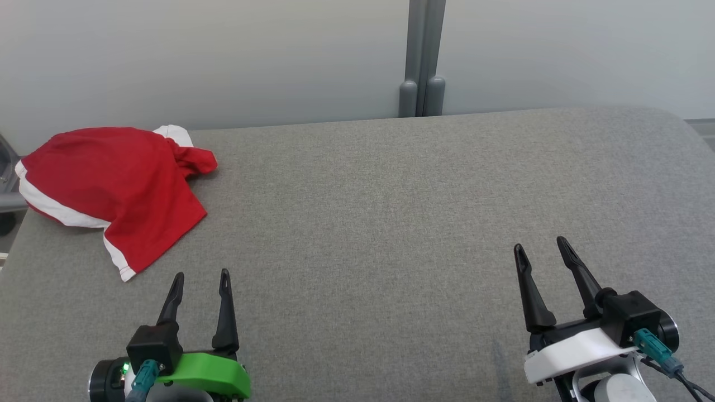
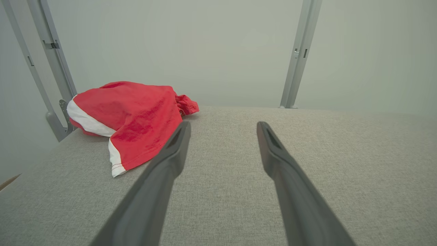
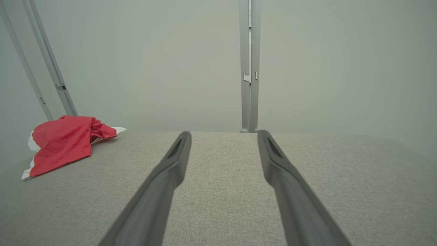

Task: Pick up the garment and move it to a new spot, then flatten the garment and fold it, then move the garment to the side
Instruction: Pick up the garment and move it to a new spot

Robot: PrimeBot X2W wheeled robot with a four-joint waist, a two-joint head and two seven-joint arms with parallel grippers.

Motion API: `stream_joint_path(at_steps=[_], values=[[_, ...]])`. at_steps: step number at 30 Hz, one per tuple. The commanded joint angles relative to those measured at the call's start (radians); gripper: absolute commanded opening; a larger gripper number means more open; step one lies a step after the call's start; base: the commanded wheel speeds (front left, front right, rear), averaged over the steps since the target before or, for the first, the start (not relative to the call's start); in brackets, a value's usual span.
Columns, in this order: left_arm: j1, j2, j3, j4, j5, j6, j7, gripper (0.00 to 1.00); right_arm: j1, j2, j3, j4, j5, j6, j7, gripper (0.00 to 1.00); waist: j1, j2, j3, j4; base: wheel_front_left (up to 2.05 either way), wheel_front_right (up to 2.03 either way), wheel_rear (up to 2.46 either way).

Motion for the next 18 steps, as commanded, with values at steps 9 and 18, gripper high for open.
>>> stream_joint_path(at_steps=[9, 18], values=[[0.013, 0.006, 0.001, -0.001, -0.001, -0.001, -0.003, 1.0, 0.015, -0.005, -0.001, -0.006, 0.001, 0.0, -0.004, 1.0, 0.0, 0.0, 0.001, 0.001, 0.0, 0.0, 0.0], [-0.007, 0.006, -0.005, 0.003, 0.002, -0.003, -0.003, 1.0, 0.02, -0.005, -0.011, -0.005, 0.006, 0.0, -0.004, 1.0, 0.0, 0.0, 0.005, 0.032, 0.0, 0.0, 0.0]])
